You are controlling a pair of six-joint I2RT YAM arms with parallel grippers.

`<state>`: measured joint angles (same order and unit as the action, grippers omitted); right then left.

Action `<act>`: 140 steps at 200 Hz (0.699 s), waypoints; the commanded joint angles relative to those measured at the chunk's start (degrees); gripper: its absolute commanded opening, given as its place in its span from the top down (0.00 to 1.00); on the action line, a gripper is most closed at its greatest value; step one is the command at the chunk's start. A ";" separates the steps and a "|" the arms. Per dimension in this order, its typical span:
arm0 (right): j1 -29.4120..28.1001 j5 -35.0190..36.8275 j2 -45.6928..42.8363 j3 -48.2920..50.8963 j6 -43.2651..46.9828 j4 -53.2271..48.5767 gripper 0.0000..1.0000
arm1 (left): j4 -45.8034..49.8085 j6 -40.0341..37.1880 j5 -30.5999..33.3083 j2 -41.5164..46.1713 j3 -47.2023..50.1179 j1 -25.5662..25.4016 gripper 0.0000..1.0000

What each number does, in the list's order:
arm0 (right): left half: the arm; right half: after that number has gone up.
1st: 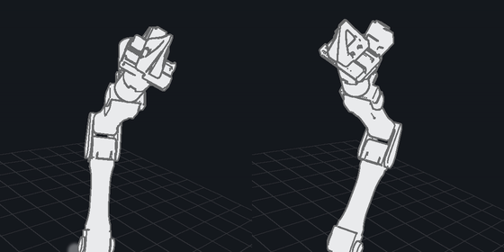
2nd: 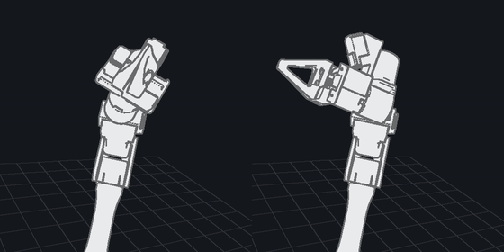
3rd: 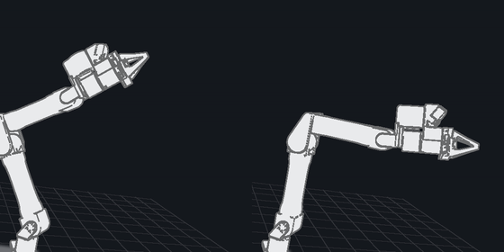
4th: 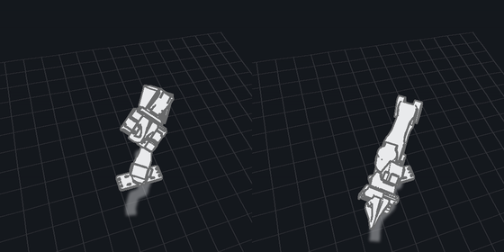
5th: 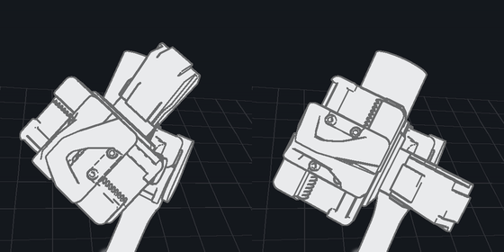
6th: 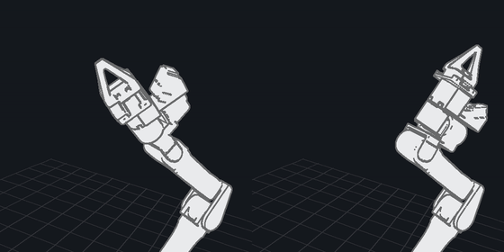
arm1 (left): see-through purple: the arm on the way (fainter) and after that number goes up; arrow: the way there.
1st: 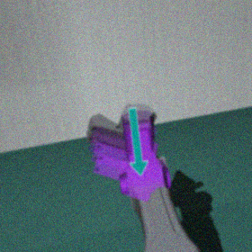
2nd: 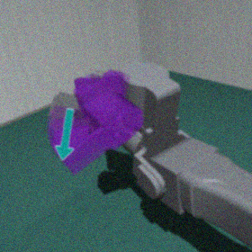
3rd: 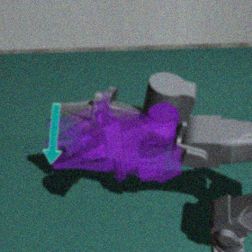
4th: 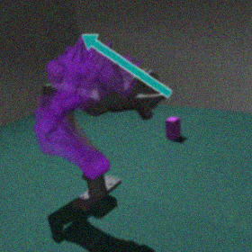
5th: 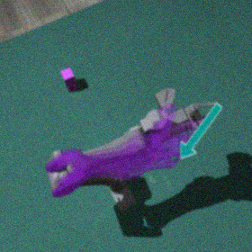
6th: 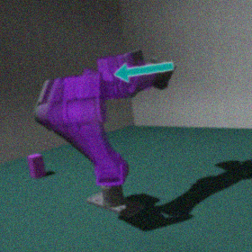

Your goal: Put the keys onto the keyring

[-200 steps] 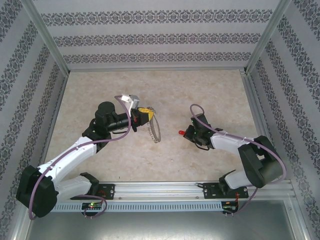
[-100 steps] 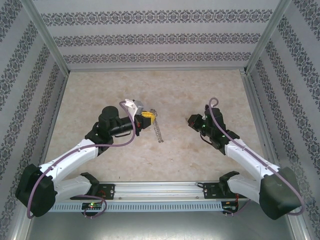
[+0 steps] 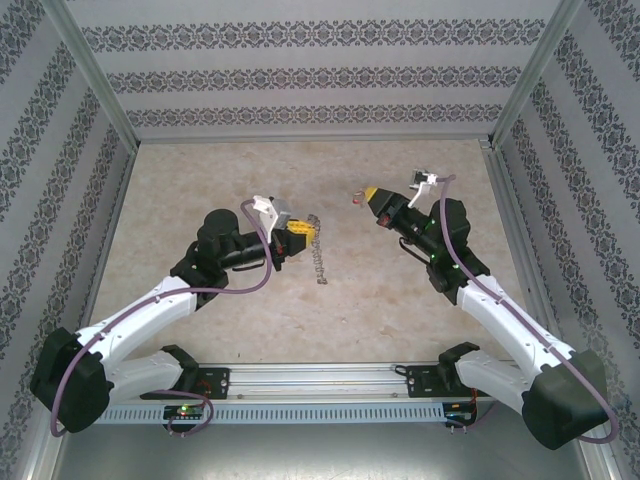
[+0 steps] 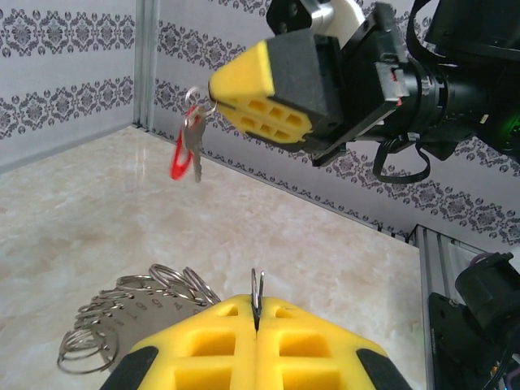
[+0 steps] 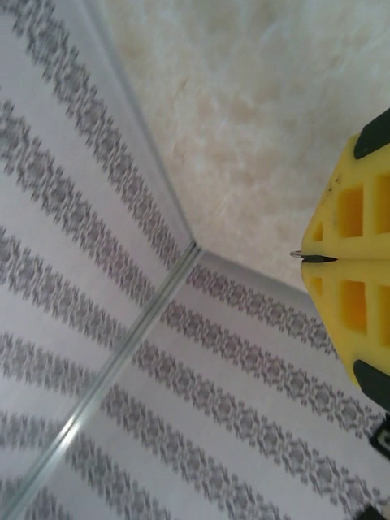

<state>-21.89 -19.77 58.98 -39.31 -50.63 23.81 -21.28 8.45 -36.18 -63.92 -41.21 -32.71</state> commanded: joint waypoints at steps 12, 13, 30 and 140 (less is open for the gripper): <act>-0.99 -4.60 1.11 -0.82 2.57 13.91 1.00 | -0.43 3.71 -1.08 -1.30 -4.96 -0.91 1.00; -1.07 -4.63 1.12 -0.75 2.61 14.17 1.00 | -0.47 3.87 -1.08 -1.38 -4.99 -0.89 1.00; -1.56 -4.75 1.55 0.11 3.04 17.50 1.00 | -2.46 7.00 -1.32 -2.22 -5.37 -0.92 1.00; -2.76 -12.29 1.88 2.89 7.19 16.41 1.00 | -3.60 6.82 3.54 -1.18 -4.92 -1.66 1.00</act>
<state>-24.99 -27.92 62.98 -37.95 -47.09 41.43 -22.72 17.32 -34.52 -67.83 -44.82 -33.71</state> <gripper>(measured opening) 0.064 0.054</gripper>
